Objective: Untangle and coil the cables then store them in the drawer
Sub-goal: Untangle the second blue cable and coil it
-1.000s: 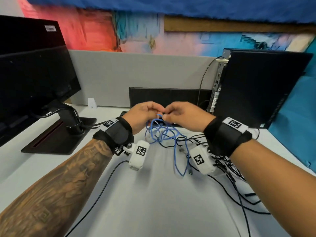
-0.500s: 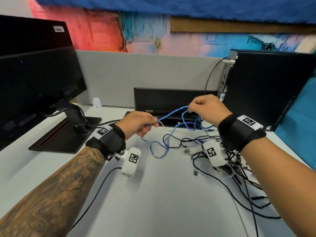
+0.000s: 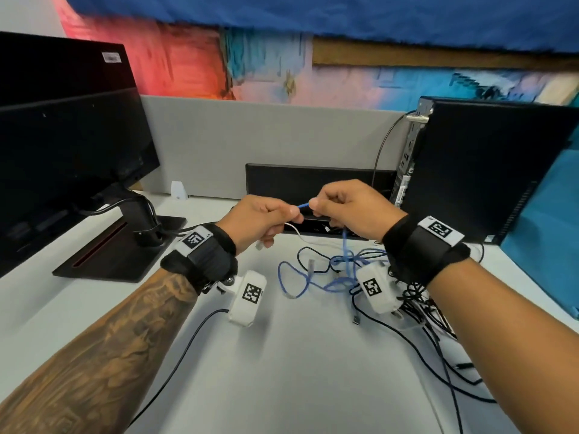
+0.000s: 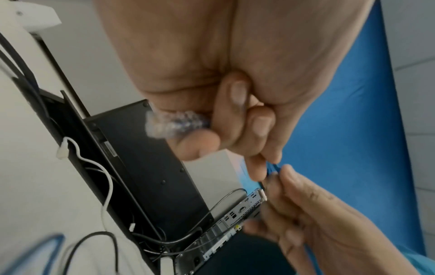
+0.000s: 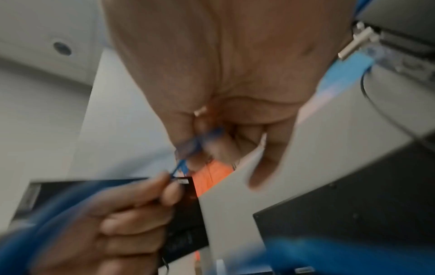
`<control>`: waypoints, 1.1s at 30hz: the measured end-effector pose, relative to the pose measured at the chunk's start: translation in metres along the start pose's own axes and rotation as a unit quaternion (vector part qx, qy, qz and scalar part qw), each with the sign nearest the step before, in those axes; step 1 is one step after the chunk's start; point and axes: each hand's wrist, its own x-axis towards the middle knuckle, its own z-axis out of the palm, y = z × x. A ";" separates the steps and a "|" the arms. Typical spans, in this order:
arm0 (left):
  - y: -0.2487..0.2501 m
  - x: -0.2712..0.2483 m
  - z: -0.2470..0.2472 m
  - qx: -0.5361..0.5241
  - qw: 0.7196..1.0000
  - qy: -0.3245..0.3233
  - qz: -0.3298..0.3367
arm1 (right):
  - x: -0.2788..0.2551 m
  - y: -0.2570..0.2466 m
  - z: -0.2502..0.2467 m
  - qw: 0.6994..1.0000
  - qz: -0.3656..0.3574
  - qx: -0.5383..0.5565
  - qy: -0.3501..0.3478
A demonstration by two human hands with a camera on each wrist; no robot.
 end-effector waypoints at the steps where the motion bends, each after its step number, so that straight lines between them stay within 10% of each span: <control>1: -0.001 -0.002 -0.001 -0.002 1.000 -0.007 -0.024 | 0.000 0.000 -0.002 1.000 -0.007 0.003 0.016; 7: -0.005 -0.009 -0.020 -0.246 0.961 -0.098 -0.085 | 0.012 0.017 0.009 0.918 0.049 0.393 0.024; 11: -0.008 -0.010 -0.028 -0.393 0.912 -0.116 -0.027 | 0.017 0.024 0.046 0.960 0.079 0.268 0.021; 21: -0.040 0.023 -0.021 -0.473 0.873 0.115 0.024 | -0.009 0.004 0.075 0.988 0.071 -0.022 -0.135; 27: -0.058 0.034 -0.005 -0.293 0.937 0.185 0.033 | -0.012 -0.004 0.056 0.991 0.042 -0.044 -0.116; 33: -0.037 0.034 0.005 -0.050 0.996 0.064 0.042 | 0.005 0.002 0.013 0.994 -0.008 0.097 0.054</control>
